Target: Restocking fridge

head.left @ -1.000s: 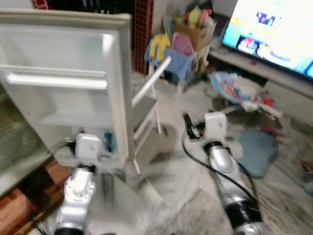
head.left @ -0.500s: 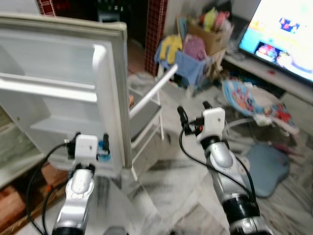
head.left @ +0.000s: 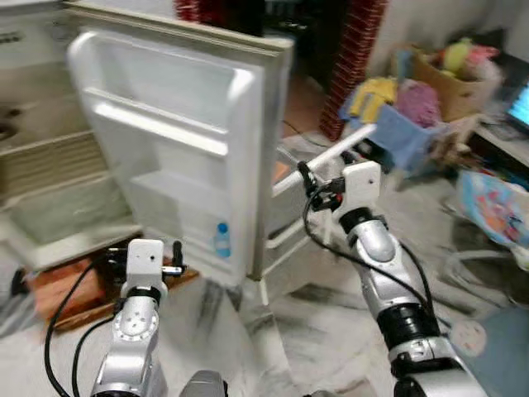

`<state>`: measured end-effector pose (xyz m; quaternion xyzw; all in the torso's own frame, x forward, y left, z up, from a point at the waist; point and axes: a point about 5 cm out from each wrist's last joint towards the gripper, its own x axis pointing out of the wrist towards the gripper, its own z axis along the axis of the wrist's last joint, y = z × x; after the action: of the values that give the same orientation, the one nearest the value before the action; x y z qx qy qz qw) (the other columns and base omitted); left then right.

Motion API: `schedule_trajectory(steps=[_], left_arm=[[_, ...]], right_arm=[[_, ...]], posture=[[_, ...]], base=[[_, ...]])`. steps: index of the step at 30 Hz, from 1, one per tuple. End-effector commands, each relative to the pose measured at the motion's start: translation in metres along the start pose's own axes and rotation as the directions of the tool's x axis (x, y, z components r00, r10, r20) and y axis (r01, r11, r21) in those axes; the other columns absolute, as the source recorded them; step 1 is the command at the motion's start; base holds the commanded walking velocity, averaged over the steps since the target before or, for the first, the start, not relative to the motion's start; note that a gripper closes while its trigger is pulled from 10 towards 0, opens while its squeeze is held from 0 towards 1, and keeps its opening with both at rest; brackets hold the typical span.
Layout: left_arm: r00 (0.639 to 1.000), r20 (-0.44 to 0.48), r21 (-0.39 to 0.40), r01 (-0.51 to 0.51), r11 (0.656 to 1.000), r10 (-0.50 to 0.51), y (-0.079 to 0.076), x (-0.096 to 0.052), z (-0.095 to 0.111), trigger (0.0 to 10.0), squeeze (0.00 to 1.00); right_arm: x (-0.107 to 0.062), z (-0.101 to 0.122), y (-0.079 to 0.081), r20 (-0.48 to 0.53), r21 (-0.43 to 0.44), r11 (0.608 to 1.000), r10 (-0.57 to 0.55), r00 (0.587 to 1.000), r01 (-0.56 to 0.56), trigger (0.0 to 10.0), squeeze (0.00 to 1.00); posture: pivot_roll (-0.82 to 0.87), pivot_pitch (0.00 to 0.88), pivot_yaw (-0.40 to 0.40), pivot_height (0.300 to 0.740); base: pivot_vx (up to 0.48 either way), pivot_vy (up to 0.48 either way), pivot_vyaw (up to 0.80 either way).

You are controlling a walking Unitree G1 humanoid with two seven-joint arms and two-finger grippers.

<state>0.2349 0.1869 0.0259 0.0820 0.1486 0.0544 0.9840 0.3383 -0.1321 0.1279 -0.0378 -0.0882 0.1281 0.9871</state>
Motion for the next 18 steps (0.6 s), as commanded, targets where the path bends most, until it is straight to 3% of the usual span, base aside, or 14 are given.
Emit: schedule_trajectory(steps=[1, 17, 18], left_arm=[[1.0, 0.023, -0.026, -0.003, 1.0, 0.004, 0.0016, 0.0015, 0.0075, 10.0, 0.0], [1.0, 0.012, -0.007, 0.024, 1.0, -0.024, -0.003, 0.0022, 0.0093, 10.0, 0.0], [1.0, 0.005, -0.006, 0.022, 1.0, -0.021, -0.0031, 0.0023, 0.0088, 10.0, 0.0]], right_arm=[[0.004, 0.0055, -0.006, 0.02, 0.012, 1.0, -0.015, 1.0, 0.015, 10.0, 0.0], [0.0021, 0.0021, -0.0063, 0.028, 0.008, 1.0, 0.03, 0.999, -0.03, 10.0, 0.0], [0.0024, 0.0029, -0.0076, 0.031, 0.013, 0.999, 0.031, 0.999, -0.032, 10.0, 0.09]], posture=[[0.17, 0.002, -0.045, 0.74], [0.15, 0.003, -0.036, 0.74], [0.15, 0.002, -0.04, 0.74]], base=[[0.431, 0.0, 0.0], [0.432, 0.0, 0.0], [0.0, 0.0, 0.0]])
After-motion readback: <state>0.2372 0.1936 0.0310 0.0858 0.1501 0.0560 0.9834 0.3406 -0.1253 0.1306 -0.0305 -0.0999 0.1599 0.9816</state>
